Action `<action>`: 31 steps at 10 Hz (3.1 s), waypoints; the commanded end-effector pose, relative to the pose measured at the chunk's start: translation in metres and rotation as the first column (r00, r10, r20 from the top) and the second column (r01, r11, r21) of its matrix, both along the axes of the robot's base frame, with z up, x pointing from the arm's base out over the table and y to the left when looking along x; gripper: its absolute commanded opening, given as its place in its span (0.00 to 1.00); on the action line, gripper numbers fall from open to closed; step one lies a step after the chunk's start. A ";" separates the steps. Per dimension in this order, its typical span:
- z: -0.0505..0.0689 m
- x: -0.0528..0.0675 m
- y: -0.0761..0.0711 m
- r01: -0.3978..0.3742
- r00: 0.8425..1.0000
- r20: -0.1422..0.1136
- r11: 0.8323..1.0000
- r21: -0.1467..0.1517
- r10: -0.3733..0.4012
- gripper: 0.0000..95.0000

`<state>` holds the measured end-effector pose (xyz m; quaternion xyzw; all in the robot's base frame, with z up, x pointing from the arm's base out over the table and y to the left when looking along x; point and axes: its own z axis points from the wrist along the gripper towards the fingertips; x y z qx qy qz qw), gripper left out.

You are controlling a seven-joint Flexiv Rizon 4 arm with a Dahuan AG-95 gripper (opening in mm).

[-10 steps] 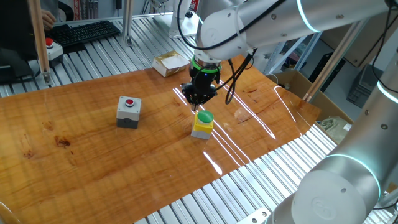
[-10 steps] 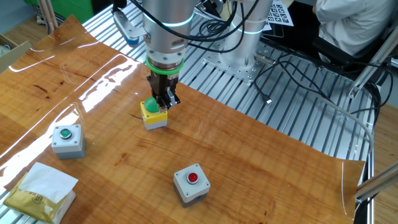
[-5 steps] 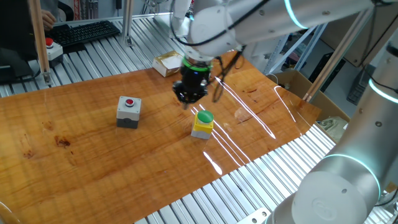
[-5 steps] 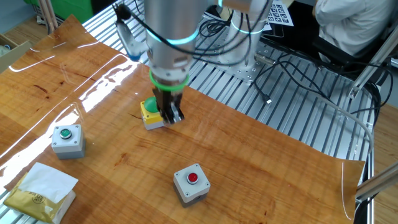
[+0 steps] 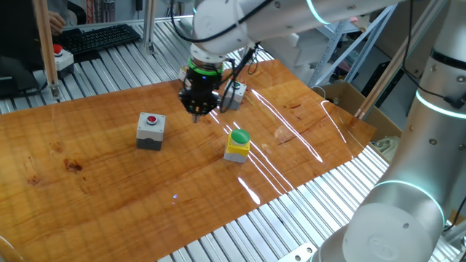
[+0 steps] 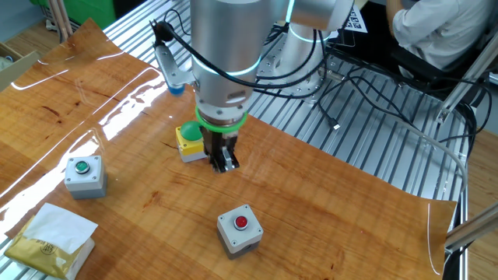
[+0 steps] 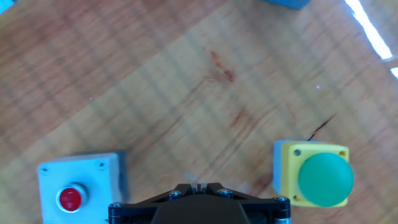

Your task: Press three buttons from left to right in sequence

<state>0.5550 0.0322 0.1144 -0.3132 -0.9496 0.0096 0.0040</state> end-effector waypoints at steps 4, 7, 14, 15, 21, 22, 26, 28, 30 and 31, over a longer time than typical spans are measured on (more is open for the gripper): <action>-0.001 0.020 0.030 0.055 0.998 -0.005 0.998 0.009 -0.055 0.00; -0.005 0.027 0.036 0.067 0.998 -0.004 0.998 0.018 -0.067 0.00; -0.006 0.028 0.036 -0.048 0.999 -0.007 0.999 -0.025 0.048 0.00; -0.006 0.028 0.036 -0.074 0.997 -0.008 0.997 -0.031 0.074 0.00; -0.007 0.029 0.037 -0.094 0.996 -0.011 0.995 -0.013 0.094 0.00; -0.008 0.031 0.043 -0.083 0.997 -0.011 0.996 -0.012 0.083 0.00; -0.007 0.044 0.066 -0.034 0.999 0.001 0.999 0.015 0.034 0.40; -0.005 0.045 0.072 -0.022 1.000 -0.001 1.000 0.020 0.022 0.60; -0.005 0.045 0.076 -0.009 1.000 0.000 0.999 0.040 0.009 0.60; -0.005 0.046 0.077 -0.007 1.000 0.001 0.999 0.042 0.007 0.60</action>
